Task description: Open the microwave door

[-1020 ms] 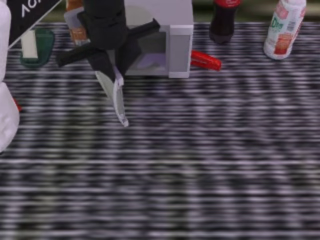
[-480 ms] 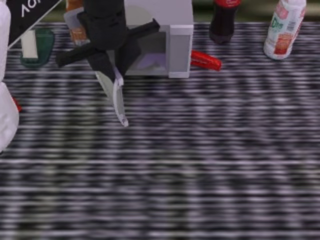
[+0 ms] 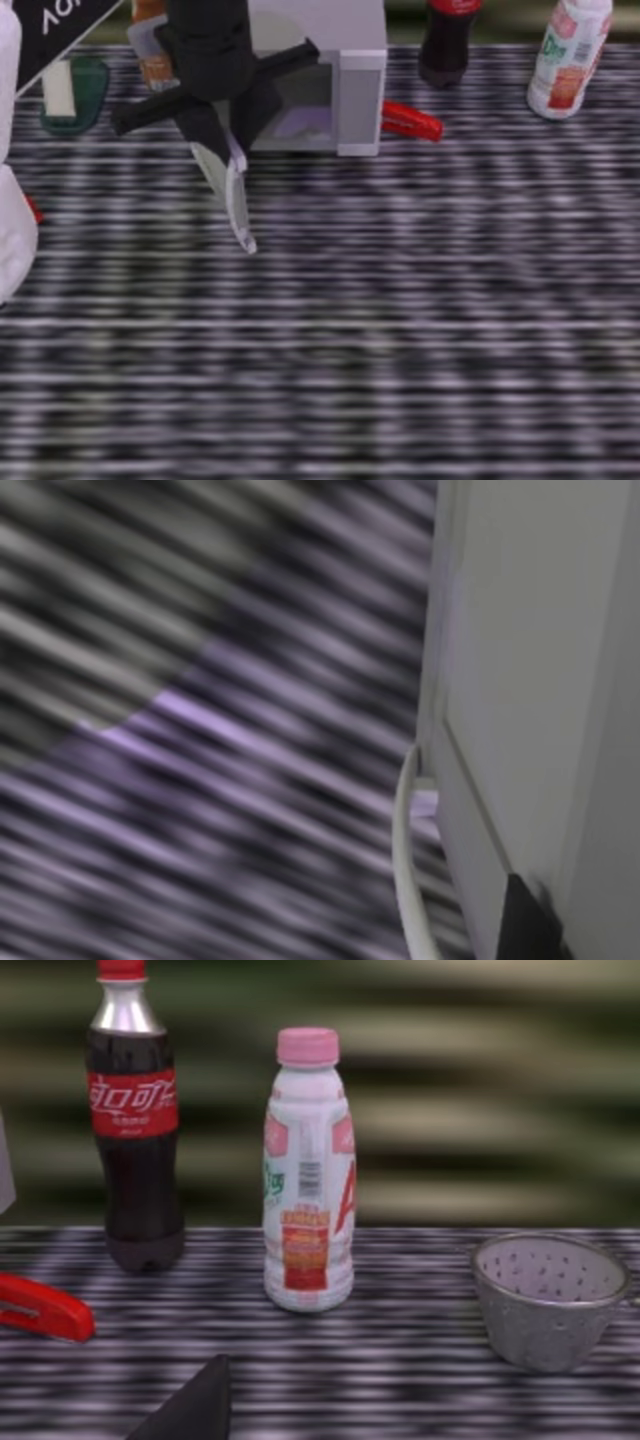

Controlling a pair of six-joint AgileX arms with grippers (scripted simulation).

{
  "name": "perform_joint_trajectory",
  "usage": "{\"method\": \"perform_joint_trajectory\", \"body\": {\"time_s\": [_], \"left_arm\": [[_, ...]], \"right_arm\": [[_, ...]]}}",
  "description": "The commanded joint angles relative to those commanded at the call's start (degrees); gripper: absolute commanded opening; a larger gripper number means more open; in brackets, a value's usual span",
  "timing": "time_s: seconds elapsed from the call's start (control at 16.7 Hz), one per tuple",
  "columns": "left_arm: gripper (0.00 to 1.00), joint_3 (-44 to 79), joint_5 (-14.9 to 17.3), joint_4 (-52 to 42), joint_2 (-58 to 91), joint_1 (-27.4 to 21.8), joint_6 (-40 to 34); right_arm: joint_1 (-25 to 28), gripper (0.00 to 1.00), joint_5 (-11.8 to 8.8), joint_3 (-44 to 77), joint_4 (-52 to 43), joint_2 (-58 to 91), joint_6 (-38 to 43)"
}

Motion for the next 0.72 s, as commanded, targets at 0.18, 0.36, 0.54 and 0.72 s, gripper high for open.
{"method": "perform_joint_trajectory", "body": {"time_s": [0.18,0.36,0.54,0.72], "left_arm": [[0.00,0.00,0.00,0.00,0.00,0.00,0.00],[0.00,0.00,0.00,0.00,0.00,0.00,0.00],[0.00,-0.15,0.08,0.12,-0.41,-0.13,0.02],[0.00,-3.10,0.05,1.24,-2.10,0.74,1.05]], "right_arm": [[0.00,1.00,0.00,0.00,0.00,0.00,0.00],[0.00,1.00,0.00,0.00,0.00,0.00,0.00],[0.00,1.00,0.00,0.00,0.00,0.00,0.00],[0.00,1.00,0.00,0.00,0.00,0.00,0.00]]}}
